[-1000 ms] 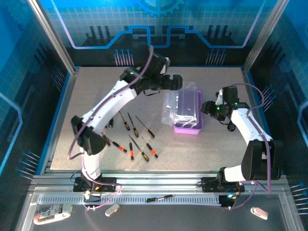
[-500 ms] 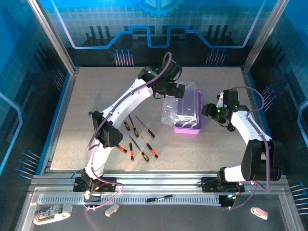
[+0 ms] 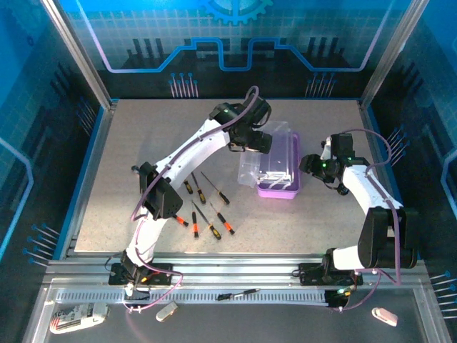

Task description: Pack the tool kit

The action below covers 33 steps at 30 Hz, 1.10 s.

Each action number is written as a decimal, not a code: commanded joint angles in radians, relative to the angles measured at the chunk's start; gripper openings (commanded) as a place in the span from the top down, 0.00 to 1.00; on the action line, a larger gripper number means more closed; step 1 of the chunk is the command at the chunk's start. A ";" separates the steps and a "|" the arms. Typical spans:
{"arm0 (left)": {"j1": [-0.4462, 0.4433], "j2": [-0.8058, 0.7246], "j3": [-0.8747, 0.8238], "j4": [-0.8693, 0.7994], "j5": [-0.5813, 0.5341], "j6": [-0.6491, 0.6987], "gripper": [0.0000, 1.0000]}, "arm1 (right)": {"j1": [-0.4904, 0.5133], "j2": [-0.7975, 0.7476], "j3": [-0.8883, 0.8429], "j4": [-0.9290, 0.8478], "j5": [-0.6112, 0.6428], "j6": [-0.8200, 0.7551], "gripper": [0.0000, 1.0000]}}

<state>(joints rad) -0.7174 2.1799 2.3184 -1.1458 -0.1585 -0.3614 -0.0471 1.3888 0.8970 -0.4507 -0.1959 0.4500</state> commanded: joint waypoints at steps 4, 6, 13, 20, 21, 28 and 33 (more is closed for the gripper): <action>0.013 -0.080 -0.092 0.066 0.069 0.021 0.20 | 0.008 0.043 -0.012 0.010 -0.040 -0.012 0.44; 0.017 -0.099 -0.118 0.090 0.082 0.024 0.21 | 0.016 0.056 -0.007 0.012 -0.040 -0.013 0.44; 0.024 -0.140 -0.167 0.143 0.128 0.045 0.25 | 0.033 0.086 0.002 0.029 -0.061 -0.008 0.45; 0.094 -0.247 -0.393 0.342 0.283 0.028 0.28 | 0.035 0.126 0.000 0.034 -0.041 -0.012 0.50; 0.109 -0.263 -0.431 0.377 0.311 0.020 0.28 | 0.035 0.132 -0.003 0.037 -0.042 -0.011 0.51; 0.207 -0.350 -0.644 0.599 0.469 -0.005 0.30 | 0.036 0.150 -0.006 0.063 -0.030 0.011 0.66; 0.268 -0.335 -0.725 0.715 0.563 -0.010 0.29 | 0.039 0.185 0.024 0.076 -0.030 0.033 0.73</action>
<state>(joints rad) -0.4744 1.8641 1.6363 -0.5549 0.2913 -0.3611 -0.0196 1.5444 0.8986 -0.3889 -0.2398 0.4671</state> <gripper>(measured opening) 0.710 0.281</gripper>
